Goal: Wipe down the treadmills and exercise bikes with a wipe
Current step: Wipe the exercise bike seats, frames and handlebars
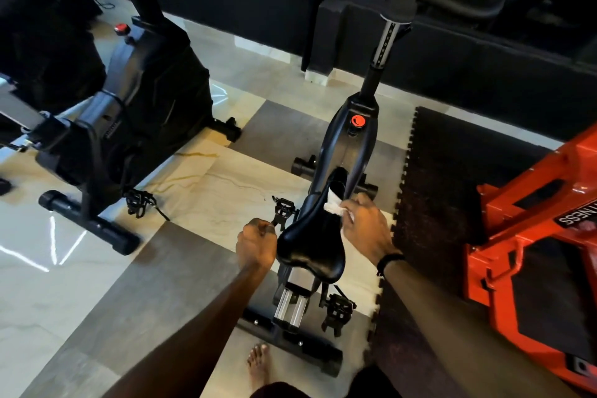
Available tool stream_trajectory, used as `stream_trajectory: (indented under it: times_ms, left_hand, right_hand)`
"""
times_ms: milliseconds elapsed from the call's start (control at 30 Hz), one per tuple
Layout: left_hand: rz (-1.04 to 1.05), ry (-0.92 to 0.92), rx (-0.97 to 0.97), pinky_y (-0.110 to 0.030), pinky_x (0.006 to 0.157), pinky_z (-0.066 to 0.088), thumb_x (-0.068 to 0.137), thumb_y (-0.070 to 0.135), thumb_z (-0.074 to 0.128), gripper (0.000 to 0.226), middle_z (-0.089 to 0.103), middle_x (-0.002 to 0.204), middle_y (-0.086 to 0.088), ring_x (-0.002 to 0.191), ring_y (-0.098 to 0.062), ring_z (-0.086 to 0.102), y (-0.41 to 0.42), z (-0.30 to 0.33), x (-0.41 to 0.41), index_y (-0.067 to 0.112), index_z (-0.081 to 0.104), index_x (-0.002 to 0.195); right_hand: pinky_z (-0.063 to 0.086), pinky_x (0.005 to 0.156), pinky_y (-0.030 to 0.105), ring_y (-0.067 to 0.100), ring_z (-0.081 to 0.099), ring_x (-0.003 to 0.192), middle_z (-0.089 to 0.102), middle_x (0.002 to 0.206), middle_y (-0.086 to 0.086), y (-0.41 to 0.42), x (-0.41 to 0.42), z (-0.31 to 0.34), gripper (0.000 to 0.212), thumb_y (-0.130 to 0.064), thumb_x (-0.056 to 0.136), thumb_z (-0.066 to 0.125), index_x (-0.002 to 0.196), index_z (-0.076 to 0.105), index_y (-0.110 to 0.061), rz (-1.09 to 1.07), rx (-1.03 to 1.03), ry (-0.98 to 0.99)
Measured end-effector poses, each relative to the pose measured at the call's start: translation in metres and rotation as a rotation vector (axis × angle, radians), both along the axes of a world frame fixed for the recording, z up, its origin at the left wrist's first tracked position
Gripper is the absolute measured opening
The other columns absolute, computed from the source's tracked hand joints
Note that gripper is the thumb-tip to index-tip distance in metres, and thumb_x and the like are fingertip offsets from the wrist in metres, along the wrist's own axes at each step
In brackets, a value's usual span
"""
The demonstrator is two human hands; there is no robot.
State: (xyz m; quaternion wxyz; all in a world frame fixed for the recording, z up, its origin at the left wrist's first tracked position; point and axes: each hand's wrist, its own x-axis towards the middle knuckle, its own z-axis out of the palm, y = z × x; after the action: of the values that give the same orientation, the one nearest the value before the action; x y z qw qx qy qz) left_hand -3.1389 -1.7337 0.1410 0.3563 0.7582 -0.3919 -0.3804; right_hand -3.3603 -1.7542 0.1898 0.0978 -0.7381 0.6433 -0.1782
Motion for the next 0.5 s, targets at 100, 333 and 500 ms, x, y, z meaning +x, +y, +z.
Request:
stream_trajectory:
  times_ms: [100,333,500]
  left_hand:
    - [-0.032,0.027,-0.135,-0.031,0.078,0.054,0.089,0.006,0.062,0.012,0.072,0.088,-0.003,0.082,-0.020,0.066,-0.001,0.017,-0.026,0.011,0.072,0.094]
    - [-0.297,0.394,-0.229,-0.025,0.054,0.049,0.086,0.002,0.072,0.015,0.070,0.077,-0.006,0.060,-0.012,0.060,-0.016,0.067,-0.151,0.016,0.069,0.090]
    - [-0.540,0.582,-0.123,-0.037,0.070,0.058,0.088,0.014,0.073,0.010,0.076,0.088,-0.013,0.077,-0.021,0.071,-0.006,0.080,-0.270,0.019,0.076,0.096]
  right_hand:
    - [0.039,0.074,0.023,0.019,0.058,0.088,0.055,0.100,0.000,0.005,-0.006,0.003,0.015,-0.019,0.096,0.059,0.107,0.067,-0.015,0.093,0.042,-0.045]
    - [0.034,0.057,0.018,0.002,0.046,0.056,0.054,0.066,-0.005,0.004,-0.095,0.020,0.023,-0.019,0.085,0.079,0.074,0.060,-0.010,0.010,0.129,-0.557]
    - [0.044,0.052,0.017,0.001,0.057,0.053,0.064,0.071,0.009,0.021,-0.207,0.037,0.013,-0.002,0.089,0.071,0.087,0.063,0.007,-0.075,0.200,-0.761]
